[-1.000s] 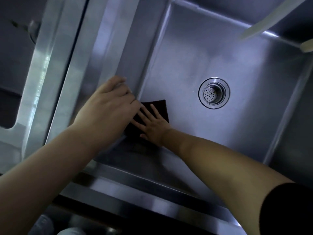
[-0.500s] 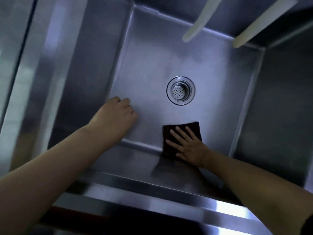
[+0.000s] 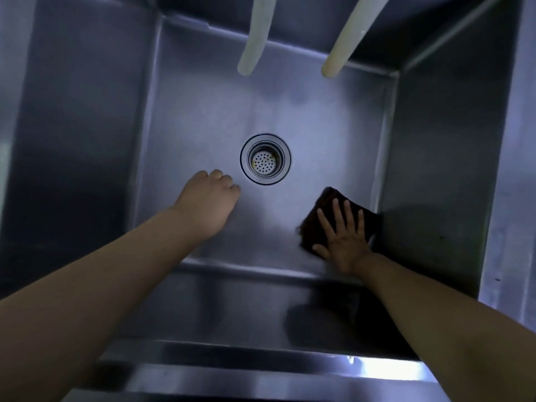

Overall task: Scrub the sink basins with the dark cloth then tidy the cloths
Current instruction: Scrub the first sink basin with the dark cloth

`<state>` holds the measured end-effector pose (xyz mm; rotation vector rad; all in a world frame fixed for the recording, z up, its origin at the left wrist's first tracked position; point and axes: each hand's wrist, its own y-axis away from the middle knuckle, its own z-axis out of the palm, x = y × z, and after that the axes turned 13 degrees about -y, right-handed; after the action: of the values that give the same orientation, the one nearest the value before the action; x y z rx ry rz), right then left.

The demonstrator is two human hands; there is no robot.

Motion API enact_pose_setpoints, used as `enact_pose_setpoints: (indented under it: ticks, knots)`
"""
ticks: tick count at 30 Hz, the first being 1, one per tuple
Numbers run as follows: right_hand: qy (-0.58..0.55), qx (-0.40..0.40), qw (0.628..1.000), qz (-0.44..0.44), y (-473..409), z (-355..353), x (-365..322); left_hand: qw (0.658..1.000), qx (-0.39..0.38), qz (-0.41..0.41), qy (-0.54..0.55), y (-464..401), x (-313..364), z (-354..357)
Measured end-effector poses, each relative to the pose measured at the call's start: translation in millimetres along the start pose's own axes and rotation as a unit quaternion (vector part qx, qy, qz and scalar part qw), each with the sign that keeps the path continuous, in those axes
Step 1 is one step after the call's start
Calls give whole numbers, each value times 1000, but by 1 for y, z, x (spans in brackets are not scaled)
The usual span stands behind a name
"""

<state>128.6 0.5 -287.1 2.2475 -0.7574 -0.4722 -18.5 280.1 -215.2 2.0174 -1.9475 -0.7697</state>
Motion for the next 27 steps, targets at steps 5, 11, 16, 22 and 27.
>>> enact_pose_setpoints:
  ticks: [5,11,16,22,27]
  knots:
    - [-100,152,982,42,-32,-14,-9,995,-79,-62,24,-30,9,19]
    - [-47,204,976,-59,-80,-40,-38,989,-85,-104,58,-53,6,33]
    - [-55,187,966,-170,-105,-62,-79,988,-118,-75,63,-65,-2,27]
    - [53,158,967,-194,-114,-71,-100,986,-116,-83,85,-71,-1,34]
    - [94,133,970,-182,-114,-78,-112,986,-124,-79,80,-70,-2,32]
